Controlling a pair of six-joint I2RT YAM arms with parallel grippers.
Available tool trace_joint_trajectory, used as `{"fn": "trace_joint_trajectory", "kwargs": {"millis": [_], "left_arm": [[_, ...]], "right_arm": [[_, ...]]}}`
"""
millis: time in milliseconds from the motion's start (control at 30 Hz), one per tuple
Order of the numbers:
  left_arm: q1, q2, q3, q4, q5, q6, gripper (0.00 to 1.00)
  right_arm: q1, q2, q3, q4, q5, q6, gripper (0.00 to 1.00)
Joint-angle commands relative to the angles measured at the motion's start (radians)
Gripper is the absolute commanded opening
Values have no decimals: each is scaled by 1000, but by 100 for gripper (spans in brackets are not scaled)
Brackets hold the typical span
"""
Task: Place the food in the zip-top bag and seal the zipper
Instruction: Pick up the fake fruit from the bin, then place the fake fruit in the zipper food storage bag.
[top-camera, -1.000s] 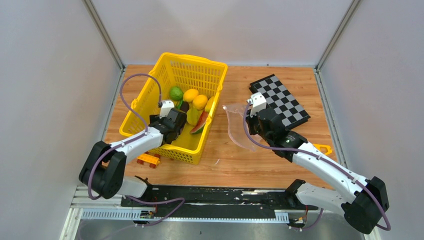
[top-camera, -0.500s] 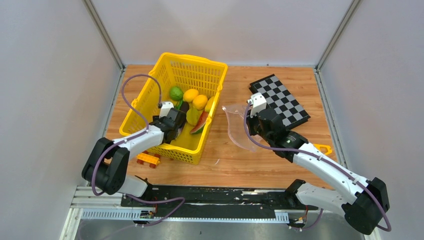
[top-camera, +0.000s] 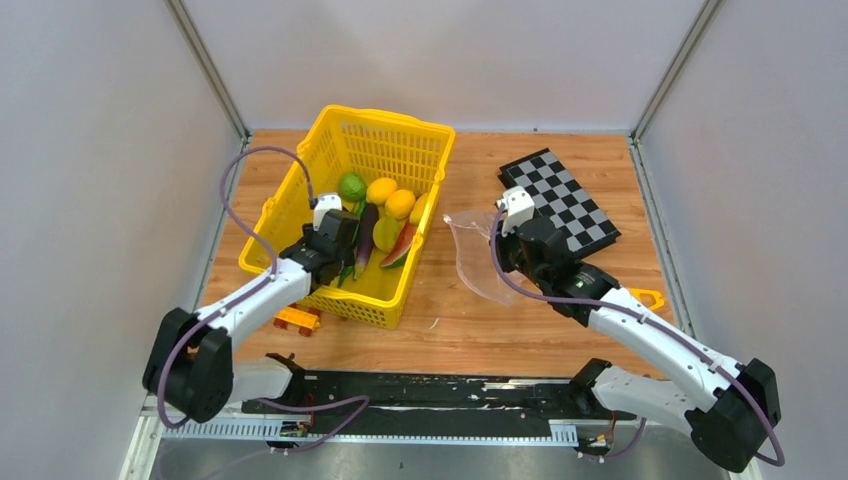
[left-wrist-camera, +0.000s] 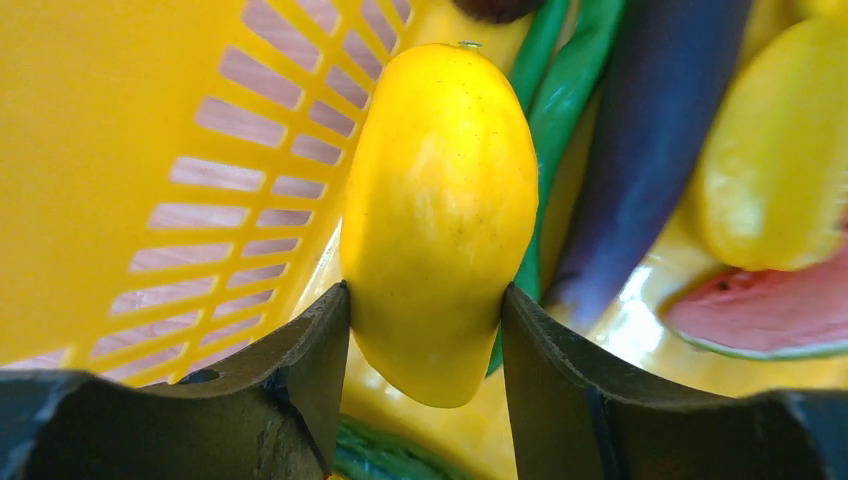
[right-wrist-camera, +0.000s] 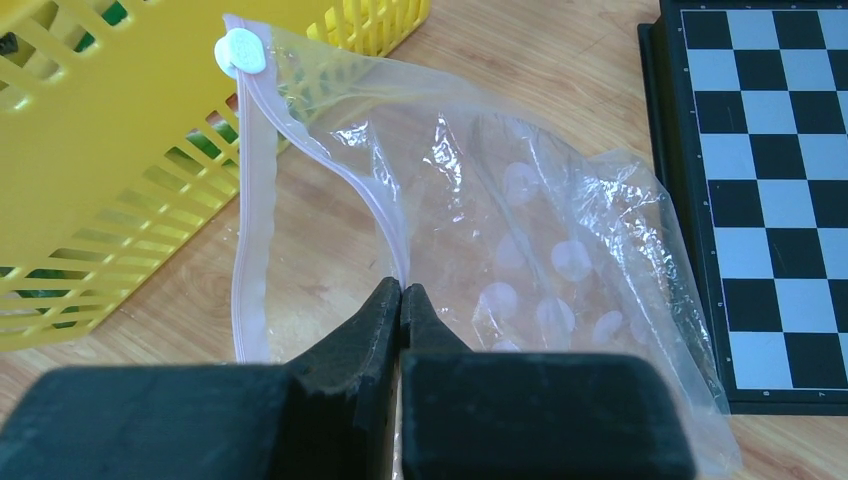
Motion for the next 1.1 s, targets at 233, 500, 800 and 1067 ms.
{"fn": "trace_joint_trajectory", "kwargs": {"millis": [233, 500, 800, 1067], "left_arm": [[0, -306, 37, -41, 146, 29, 34], [-4, -400, 85, 33, 460, 25, 33], [-28, -511, 146, 57, 584, 7, 33], [-144, -505, 177, 202, 791, -35, 33]], "right_arm": [[-3, -44, 24, 38, -28, 36, 0], [-3, -40, 37, 32, -36, 57, 0], [-4, -108, 15, 66, -20, 104, 0], [-4, -125, 8, 72, 10, 133, 0]]}}
